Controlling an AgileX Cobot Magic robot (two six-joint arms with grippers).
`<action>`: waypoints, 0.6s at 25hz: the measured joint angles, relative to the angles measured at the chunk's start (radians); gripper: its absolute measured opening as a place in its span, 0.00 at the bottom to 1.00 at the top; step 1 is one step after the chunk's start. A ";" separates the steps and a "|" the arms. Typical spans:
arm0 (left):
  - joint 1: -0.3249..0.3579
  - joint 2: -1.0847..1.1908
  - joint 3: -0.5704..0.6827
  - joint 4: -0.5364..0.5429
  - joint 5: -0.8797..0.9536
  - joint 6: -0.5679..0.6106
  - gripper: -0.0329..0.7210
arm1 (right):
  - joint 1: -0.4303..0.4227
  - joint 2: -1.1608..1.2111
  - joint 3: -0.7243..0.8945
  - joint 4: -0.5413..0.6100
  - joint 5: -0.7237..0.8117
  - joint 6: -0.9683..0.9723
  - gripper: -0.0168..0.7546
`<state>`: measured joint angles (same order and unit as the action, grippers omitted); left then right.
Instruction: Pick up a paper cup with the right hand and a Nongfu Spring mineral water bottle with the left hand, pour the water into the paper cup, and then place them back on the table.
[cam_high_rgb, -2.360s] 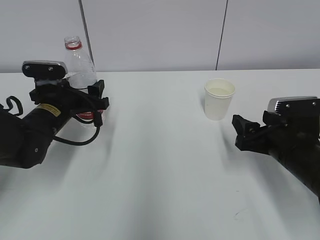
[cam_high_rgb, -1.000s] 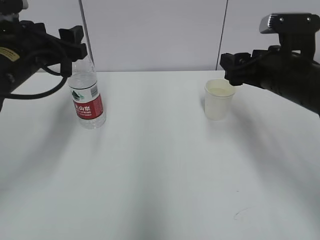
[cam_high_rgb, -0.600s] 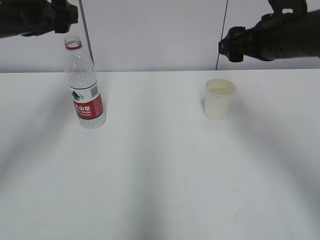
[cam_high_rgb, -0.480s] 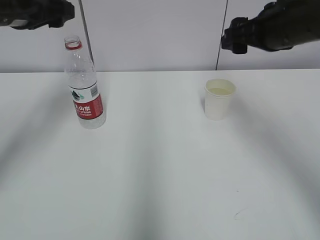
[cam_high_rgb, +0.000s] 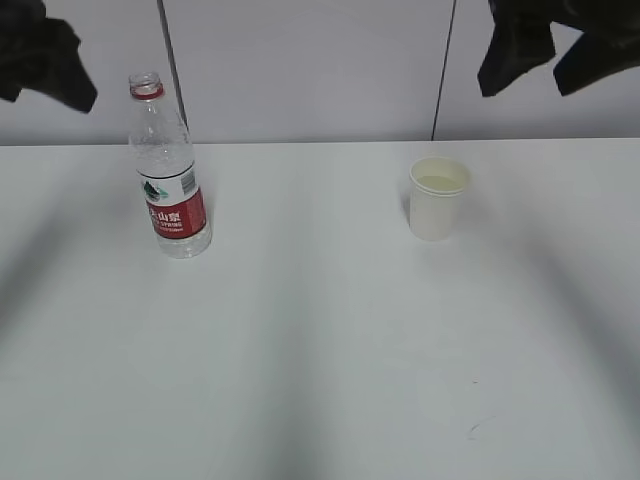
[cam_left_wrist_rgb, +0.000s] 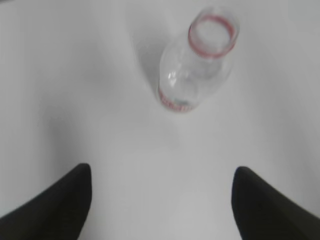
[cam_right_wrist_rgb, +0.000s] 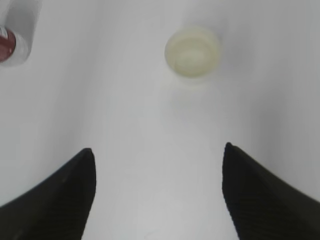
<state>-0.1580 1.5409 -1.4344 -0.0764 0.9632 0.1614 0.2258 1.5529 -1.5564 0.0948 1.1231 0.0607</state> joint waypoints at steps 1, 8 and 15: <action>0.000 0.000 0.000 0.029 0.057 -0.036 0.74 | 0.000 0.000 -0.003 0.010 0.048 0.000 0.78; 0.000 0.006 -0.001 0.166 0.270 -0.264 0.74 | 0.000 0.005 -0.004 0.061 0.118 0.031 0.78; 0.000 0.012 -0.001 0.167 0.274 -0.292 0.74 | 0.000 0.008 -0.004 0.054 0.120 0.037 0.78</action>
<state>-0.1580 1.5527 -1.4352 0.0909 1.2373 -0.1310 0.2258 1.5605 -1.5609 0.1483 1.2431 0.0980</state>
